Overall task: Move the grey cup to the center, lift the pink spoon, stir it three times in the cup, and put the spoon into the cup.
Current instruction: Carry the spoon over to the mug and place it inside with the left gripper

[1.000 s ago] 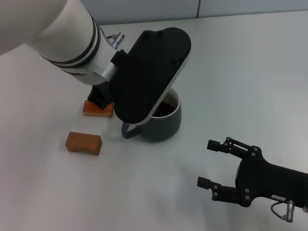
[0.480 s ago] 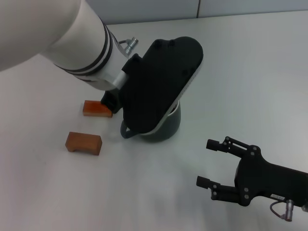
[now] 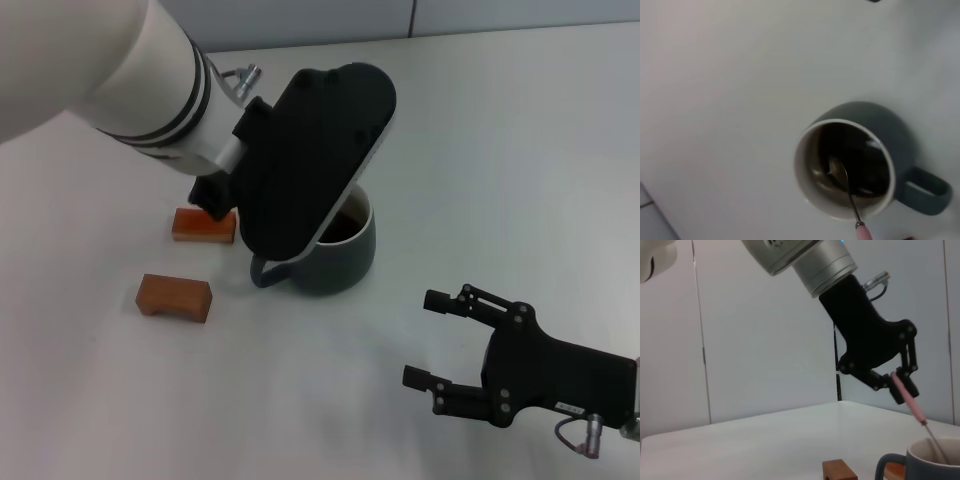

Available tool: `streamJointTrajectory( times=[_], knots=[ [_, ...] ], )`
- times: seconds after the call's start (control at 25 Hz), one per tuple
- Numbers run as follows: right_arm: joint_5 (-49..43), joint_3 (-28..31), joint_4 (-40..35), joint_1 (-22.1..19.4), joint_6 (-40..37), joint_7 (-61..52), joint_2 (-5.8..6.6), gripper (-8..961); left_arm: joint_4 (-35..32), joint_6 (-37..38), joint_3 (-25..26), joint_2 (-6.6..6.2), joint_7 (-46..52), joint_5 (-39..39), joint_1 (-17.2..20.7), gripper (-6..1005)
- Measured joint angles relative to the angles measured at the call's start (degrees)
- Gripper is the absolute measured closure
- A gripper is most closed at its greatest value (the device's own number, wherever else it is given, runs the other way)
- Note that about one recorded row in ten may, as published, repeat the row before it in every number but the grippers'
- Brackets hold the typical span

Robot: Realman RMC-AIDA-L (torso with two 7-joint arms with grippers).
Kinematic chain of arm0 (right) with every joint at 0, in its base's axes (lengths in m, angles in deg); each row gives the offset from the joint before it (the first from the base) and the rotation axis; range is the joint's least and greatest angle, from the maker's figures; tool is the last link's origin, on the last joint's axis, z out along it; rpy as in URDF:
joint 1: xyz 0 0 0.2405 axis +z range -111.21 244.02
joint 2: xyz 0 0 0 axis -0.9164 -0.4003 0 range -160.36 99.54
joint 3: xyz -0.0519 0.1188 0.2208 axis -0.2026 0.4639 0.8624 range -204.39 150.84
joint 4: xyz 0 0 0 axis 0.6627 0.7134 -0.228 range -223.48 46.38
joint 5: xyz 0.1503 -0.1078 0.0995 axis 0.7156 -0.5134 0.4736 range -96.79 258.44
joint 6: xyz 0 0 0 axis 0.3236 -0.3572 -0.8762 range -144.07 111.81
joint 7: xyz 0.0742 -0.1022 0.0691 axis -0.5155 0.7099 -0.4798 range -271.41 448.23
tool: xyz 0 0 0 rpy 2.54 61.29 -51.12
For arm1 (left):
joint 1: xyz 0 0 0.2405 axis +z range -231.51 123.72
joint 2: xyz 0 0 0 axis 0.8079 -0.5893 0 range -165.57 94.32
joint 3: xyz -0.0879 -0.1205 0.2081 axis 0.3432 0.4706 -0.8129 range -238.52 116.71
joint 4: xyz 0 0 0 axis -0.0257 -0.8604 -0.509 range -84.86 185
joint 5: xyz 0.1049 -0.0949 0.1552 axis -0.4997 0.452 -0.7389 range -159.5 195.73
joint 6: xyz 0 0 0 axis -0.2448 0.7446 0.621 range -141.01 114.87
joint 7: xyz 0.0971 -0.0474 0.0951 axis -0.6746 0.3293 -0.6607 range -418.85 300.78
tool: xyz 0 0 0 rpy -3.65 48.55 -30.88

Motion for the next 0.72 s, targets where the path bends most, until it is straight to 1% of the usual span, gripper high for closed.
streamJointTrajectory(
  times=[0.24,0.44,0.56,0.72],
  knots=[
    [0.0,0.0,0.02,0.08,0.06,0.02,0.03,120,-0.16,-1.04,-1.13,0.06,0.0,1.27,0.07,828],
    [0.0,0.0,0.01,0.09,0.06,0.04,0.04,120,-2.19,1.06,-1.38,0.08,-0.01,2.55,0.72,826],
    [0.0,-0.03,0.01,0.09,0.06,0.03,0.04,120,-2.8,2.01,-1.08,0.01,-0.14,2.16,1.3,825],
    [0.0,-0.14,0.01,0.24,0.05,0.03,0.04,120,-1.98,2.07,0.48,-0.14,-0.38,1.94,1.47,824]
  ],
)
